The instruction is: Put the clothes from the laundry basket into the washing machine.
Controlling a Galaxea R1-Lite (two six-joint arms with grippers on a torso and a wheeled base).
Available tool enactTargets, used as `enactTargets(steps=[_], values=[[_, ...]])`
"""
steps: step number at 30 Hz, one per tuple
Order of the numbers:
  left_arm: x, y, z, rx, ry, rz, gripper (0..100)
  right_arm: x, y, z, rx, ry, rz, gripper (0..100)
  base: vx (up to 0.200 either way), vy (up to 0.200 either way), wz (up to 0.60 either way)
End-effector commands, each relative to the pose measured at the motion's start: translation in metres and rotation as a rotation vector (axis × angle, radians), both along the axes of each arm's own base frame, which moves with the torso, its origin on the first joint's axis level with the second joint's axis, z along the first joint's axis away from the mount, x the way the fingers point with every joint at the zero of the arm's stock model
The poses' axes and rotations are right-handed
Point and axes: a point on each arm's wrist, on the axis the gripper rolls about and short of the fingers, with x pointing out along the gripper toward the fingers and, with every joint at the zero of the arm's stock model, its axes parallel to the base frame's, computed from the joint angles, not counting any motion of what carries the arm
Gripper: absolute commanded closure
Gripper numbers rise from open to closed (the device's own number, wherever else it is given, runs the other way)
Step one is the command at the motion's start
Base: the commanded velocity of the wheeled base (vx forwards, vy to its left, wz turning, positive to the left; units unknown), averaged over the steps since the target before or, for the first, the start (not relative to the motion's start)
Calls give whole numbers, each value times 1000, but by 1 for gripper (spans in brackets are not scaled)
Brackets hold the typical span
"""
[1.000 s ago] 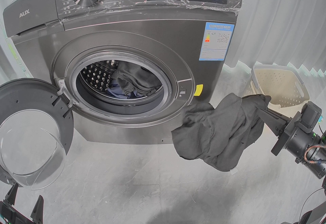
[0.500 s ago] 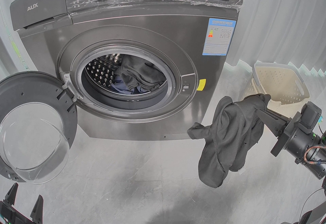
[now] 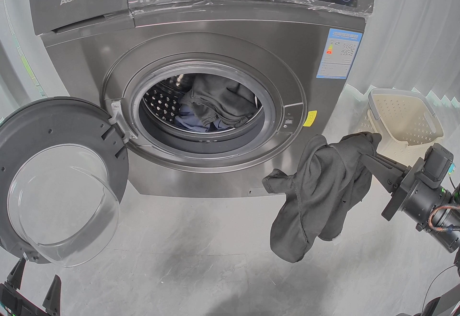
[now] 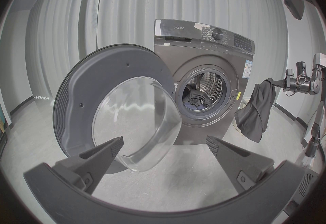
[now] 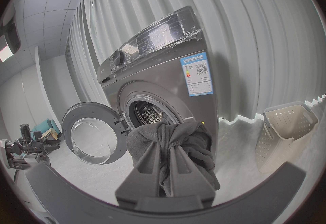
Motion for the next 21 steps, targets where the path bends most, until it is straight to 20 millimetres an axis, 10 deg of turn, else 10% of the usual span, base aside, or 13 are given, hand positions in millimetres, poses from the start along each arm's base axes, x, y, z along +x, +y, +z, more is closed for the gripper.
enactTargets(steps=[1, 21], values=[[0, 0, -4, 0, -4, 1, 0, 0, 0, 0, -2, 2, 0, 100, 0, 0, 0], [0, 0, -4, 3, -4, -1, 0, 3, 3, -3, 9, 25, 7, 100, -60, 0, 0]])
